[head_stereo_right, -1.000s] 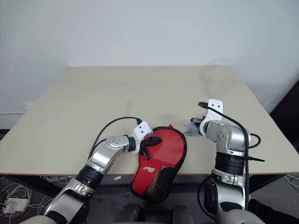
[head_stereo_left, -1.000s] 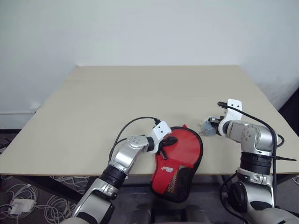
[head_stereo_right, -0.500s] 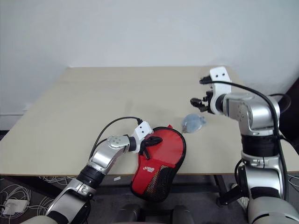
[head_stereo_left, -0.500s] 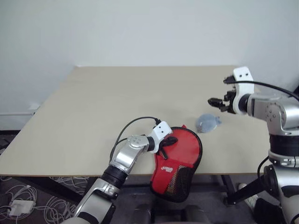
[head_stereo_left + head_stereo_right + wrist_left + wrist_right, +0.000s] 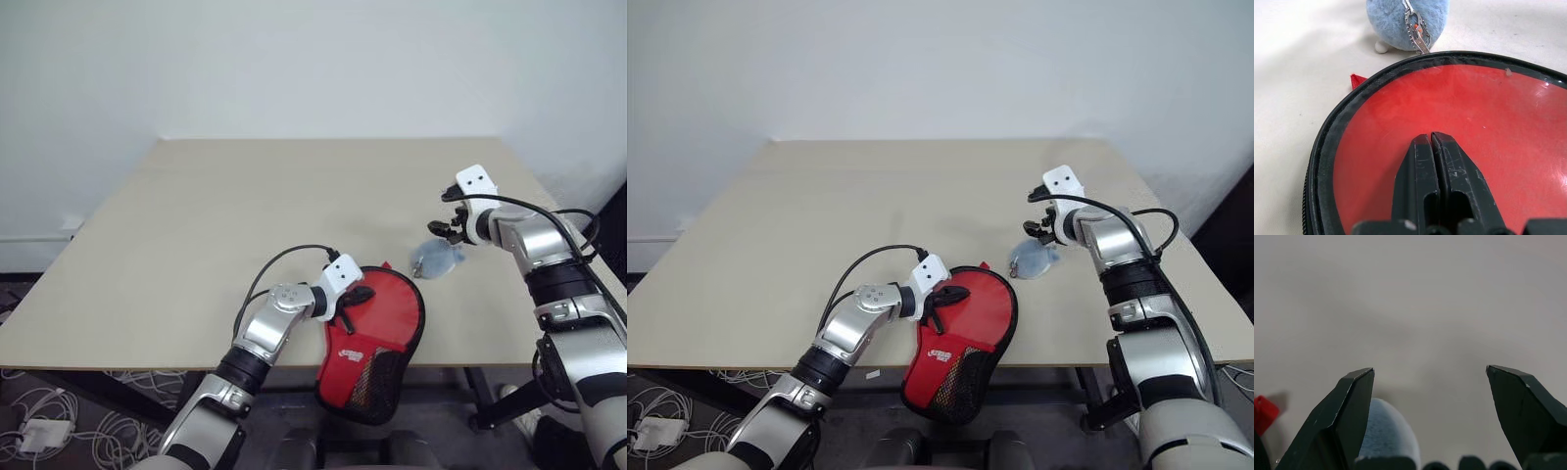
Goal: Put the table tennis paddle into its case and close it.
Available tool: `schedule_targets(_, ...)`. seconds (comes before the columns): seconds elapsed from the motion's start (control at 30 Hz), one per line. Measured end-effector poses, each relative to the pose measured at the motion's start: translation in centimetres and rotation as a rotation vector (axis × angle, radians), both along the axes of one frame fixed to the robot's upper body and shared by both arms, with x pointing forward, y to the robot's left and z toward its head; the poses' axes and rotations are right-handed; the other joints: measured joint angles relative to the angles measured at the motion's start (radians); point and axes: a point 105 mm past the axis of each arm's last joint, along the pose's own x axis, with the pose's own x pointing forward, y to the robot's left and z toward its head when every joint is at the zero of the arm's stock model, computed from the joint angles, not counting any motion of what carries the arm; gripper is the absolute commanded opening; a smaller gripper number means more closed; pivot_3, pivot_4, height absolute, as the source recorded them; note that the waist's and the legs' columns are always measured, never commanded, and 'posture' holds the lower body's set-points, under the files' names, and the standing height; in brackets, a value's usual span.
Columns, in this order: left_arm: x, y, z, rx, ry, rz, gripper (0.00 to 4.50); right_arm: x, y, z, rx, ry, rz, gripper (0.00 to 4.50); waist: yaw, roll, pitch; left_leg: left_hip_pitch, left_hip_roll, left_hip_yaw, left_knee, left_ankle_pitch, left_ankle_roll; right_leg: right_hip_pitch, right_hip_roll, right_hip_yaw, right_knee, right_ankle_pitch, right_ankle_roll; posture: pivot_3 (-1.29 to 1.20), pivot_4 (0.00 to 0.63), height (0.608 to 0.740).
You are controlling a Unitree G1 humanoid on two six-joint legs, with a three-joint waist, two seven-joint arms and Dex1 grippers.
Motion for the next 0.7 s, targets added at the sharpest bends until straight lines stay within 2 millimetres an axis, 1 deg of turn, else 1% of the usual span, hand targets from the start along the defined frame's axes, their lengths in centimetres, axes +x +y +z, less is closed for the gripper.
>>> schedule_targets(0.13, 0.0, 0.0, 0.0, 0.001, -0.001, 0.001, 0.0, -0.7, -0.4, -0.7, -0.035, 0.033, 0.039, 3.96, 0.0, 0.0, 0.0, 0.0, 0.0, 0.0, 0.0, 0.0, 0.0, 0.0, 0.0, 0.0, 0.0, 0.0, 0.0, 0.0, 0.0, 0.734)
schedule_targets(0.3, 0.0, 0.1, 0.0, 0.002, -0.002, 0.005, 0.0, -2.1, -2.2, 0.0, -0.101, 0.053, 0.099, 3.96, 0.0, 0.0, 0.0, 0.0, 0.0, 0.0, 0.0, 0.0, 0.0, 0.0, 0.0, 0.0, 0.0, -0.001, 0.001, 0.0, 0.0, 0.734)
schedule_targets(0.43, 0.0, 0.0, 0.0, 0.003, -0.004, 0.004, 0.0, -3.2, -3.0, -0.4, -0.127, 0.095, 0.129, 3.96, 0.0, 0.0, 0.0, 0.0, 0.0, 0.0, 0.0, 0.0, 0.0, 0.0, 0.0, 0.0, 0.0, -0.001, 0.001, 0.0, 0.0, 0.734)
schedule_targets(0.5, 0.0, -0.1, 0.0, 0.002, -0.004, 0.005, 0.0, -3.7, -3.0, -0.5, -0.127, 0.111, 0.149, 3.96, 0.001, 0.0, 0.0, 0.0, 0.0, 0.0, 0.001, 0.0, 0.0, 0.0, 0.0, 0.0, 0.0, -0.001, 0.001, 0.0, 0.0, 0.734)
schedule_targets(0.63, 0.0, -0.2, -0.1, 0.002, -0.004, 0.006, 0.0, -4.6, -2.2, -0.1, -0.125, 0.121, 0.215, 3.96, 0.001, 0.0, 0.0, 0.0, 0.0, 0.0, 0.001, 0.0, 0.0, 0.001, 0.0, 0.0, 0.0, -0.001, 0.002, 0.0, 0.0, 0.734)
schedule_targets(0.7, 0.0, -0.2, -0.1, 0.002, -0.004, 0.006, 0.0, -4.8, -1.9, -0.2, -0.124, 0.129, 0.226, 3.96, 0.001, 0.0, 0.0, 0.0, 0.0, 0.0, 0.001, 0.0, 0.0, 0.001, 0.0, 0.0, 0.0, -0.001, 0.002, 0.0, 0.0, 0.734)
